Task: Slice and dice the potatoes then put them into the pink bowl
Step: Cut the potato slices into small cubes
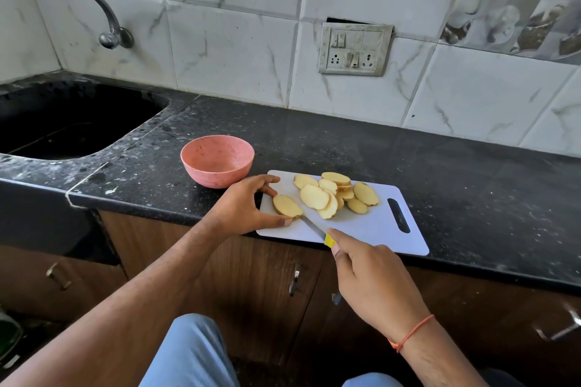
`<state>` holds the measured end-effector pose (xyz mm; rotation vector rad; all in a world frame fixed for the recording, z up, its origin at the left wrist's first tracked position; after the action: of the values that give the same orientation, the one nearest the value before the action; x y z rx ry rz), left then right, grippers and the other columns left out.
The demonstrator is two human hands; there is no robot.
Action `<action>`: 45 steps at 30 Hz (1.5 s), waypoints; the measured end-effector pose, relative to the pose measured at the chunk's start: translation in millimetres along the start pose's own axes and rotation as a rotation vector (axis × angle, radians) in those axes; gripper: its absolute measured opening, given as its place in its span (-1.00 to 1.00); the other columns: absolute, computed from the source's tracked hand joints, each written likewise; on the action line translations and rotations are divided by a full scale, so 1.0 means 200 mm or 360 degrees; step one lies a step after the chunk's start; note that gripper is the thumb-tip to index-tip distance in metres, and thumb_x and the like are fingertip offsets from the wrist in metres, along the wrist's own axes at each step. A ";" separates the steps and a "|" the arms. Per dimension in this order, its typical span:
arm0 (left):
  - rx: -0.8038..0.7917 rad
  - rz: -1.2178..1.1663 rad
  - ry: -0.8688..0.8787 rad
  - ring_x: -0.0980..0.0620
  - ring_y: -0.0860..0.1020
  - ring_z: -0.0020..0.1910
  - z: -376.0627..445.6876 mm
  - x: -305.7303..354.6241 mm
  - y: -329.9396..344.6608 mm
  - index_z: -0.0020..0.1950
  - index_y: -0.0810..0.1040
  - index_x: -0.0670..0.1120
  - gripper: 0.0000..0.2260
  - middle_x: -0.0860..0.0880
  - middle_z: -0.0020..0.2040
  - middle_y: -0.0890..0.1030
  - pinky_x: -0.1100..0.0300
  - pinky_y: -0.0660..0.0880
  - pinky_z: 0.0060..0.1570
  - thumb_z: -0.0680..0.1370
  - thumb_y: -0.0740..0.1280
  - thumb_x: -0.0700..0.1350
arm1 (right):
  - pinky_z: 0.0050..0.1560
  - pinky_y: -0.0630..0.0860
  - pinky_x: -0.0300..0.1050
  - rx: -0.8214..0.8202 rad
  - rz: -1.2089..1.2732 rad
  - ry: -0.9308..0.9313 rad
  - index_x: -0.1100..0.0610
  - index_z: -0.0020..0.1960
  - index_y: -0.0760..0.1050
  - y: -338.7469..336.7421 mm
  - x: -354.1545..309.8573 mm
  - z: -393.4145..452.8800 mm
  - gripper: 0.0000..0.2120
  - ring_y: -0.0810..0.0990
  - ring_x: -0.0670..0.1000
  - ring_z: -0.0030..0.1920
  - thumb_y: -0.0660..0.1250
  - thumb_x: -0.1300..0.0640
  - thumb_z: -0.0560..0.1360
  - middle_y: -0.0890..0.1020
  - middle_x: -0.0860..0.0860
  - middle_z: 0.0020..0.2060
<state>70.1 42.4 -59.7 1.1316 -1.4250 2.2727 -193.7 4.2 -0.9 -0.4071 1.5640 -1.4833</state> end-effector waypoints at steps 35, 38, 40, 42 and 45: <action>0.0118 0.0019 0.0012 0.28 0.58 0.16 -0.02 0.01 -0.02 0.50 0.47 0.10 -0.15 0.27 0.11 0.67 0.26 0.55 0.16 0.29 0.66 0.31 | -0.38 0.19 -0.28 0.0107 -0.0138 -0.0122 -0.11 0.57 0.35 0.18 -0.16 0.33 -0.59 0.45 -0.08 -0.19 0.14 0.00 0.72 0.66 -0.07 -0.08; 0.0122 0.0010 0.0010 0.31 0.56 0.17 -0.01 0.00 -0.02 0.50 0.48 0.10 -0.15 0.28 0.11 0.66 0.31 0.51 0.16 0.28 0.66 0.32 | -0.33 0.32 -0.29 0.0087 -0.0154 -0.0137 -0.11 0.57 0.35 0.19 -0.15 0.36 -0.58 0.51 -0.08 -0.15 0.16 0.01 0.72 0.68 -0.05 -0.02; 0.0125 0.0010 0.0004 0.32 0.55 0.16 -0.01 0.00 -0.02 0.49 0.49 0.10 -0.16 0.28 0.11 0.67 0.35 0.49 0.13 0.29 0.66 0.31 | -0.24 0.50 -0.22 0.0066 -0.0181 -0.0140 -0.11 0.57 0.35 0.20 -0.14 0.36 -0.57 0.58 -0.06 -0.11 0.17 0.00 0.71 0.69 -0.05 -0.01; 0.0120 0.0013 -0.0006 0.33 0.55 0.16 0.00 0.00 -0.02 0.48 0.49 0.10 -0.17 0.29 0.10 0.66 0.37 0.47 0.10 0.29 0.67 0.29 | -0.26 0.47 -0.23 0.0040 -0.0191 -0.0145 -0.12 0.59 0.32 0.22 -0.13 0.36 -0.56 0.55 -0.07 -0.15 0.16 0.01 0.72 0.68 -0.06 -0.03; 0.0103 0.0014 -0.0028 0.32 0.56 0.15 0.00 0.00 -0.02 0.46 0.50 0.12 -0.19 0.29 0.10 0.66 0.34 0.50 0.12 0.28 0.66 0.31 | -0.35 0.27 -0.32 0.0003 -0.0171 -0.0144 -0.12 0.62 0.26 0.21 -0.11 0.33 -0.54 0.48 -0.11 -0.27 0.15 0.01 0.73 0.55 -0.12 -0.22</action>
<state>71.9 44.5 -57.6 1.1693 -1.3745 2.3365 -116.8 -10.0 -22.0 -0.5572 1.4893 -1.5262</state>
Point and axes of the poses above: each hand's wrist, its own z-axis towards the middle knuckle, its own y-axis out of the palm, x = y × z, the point moved 9 cm from there along z, towards the middle knuckle
